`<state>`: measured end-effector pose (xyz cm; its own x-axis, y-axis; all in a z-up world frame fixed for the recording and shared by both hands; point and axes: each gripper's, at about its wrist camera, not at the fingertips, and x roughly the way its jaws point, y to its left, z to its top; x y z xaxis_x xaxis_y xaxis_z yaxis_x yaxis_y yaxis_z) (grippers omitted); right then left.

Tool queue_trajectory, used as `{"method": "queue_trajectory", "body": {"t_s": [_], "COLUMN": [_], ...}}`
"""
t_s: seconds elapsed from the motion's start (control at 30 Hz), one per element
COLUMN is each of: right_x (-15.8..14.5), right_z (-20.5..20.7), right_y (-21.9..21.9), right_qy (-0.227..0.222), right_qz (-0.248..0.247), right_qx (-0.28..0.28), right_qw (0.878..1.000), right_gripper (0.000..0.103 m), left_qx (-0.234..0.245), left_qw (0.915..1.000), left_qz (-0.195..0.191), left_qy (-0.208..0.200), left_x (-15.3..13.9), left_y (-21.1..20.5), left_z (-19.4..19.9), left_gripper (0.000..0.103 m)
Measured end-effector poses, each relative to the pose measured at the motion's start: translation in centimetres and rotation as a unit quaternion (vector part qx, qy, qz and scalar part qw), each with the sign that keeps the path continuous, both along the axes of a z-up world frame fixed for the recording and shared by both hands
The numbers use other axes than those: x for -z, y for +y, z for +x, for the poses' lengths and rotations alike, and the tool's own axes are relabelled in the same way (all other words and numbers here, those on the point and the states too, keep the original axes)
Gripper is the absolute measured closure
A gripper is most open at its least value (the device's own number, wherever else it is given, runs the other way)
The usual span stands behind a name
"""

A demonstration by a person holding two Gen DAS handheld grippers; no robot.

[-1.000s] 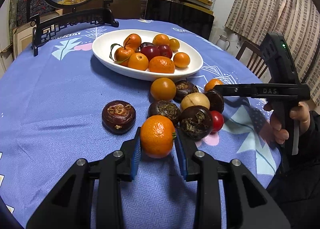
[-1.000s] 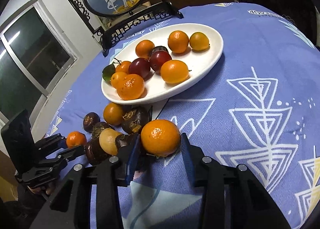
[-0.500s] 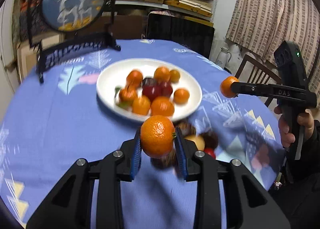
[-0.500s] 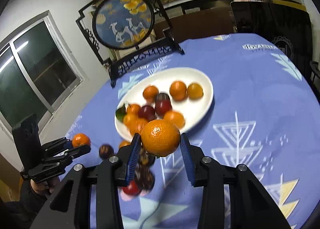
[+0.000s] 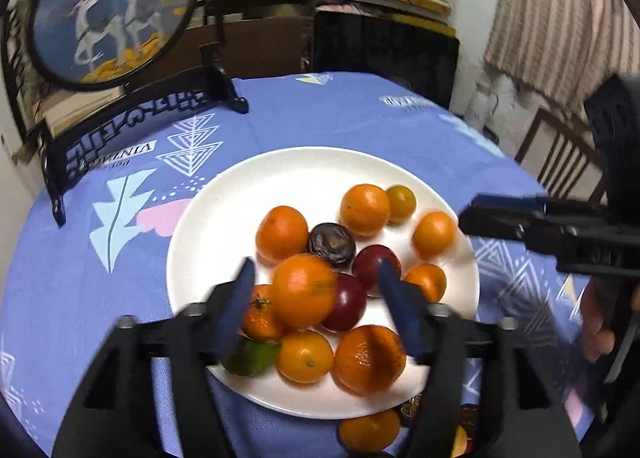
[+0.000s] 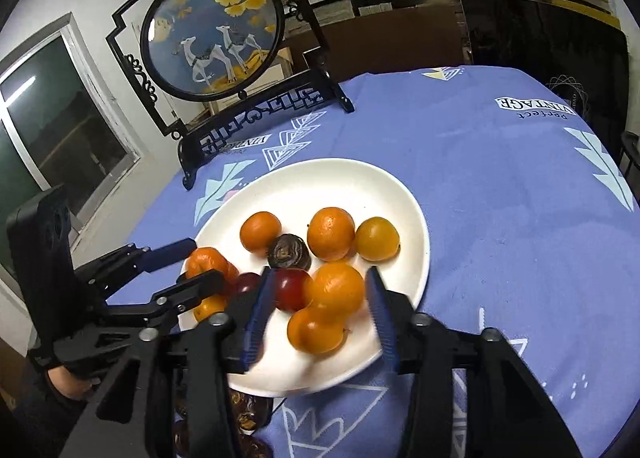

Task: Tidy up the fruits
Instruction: 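Carry both oranges onto the white plate and open both tools, then grasp a dark brown fruit with the left tool while the right tool grasps another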

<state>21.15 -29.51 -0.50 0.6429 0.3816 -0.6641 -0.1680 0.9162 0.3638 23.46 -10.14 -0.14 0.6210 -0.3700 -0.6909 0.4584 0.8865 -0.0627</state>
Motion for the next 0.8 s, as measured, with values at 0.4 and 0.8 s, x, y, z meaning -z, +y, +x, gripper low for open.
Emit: {"method": "queue_trajectory", "body": {"t_s": [0.4, 0.8], "right_x": [2.0, 4.5], "right_z": [-11.5, -12.1], "right_y": [3.6, 6.2], "right_qy": [-0.013, 0.009], "right_qz": [-0.051, -0.063], "right_qx": [-0.107, -0.095], "right_qw": [0.993, 0.993], "right_gripper": [0.054, 0.083], "left_qx": [-0.010, -0.008], "left_qw": [0.9984, 0.9929], "left_qz": [0.055, 0.119], "left_qy": [-0.004, 0.000], "left_x": [2.0, 5.4], "left_y": [8.2, 7.3], "left_z": [-9.8, -11.4], "left_gripper": [0.032, 0.032]}}
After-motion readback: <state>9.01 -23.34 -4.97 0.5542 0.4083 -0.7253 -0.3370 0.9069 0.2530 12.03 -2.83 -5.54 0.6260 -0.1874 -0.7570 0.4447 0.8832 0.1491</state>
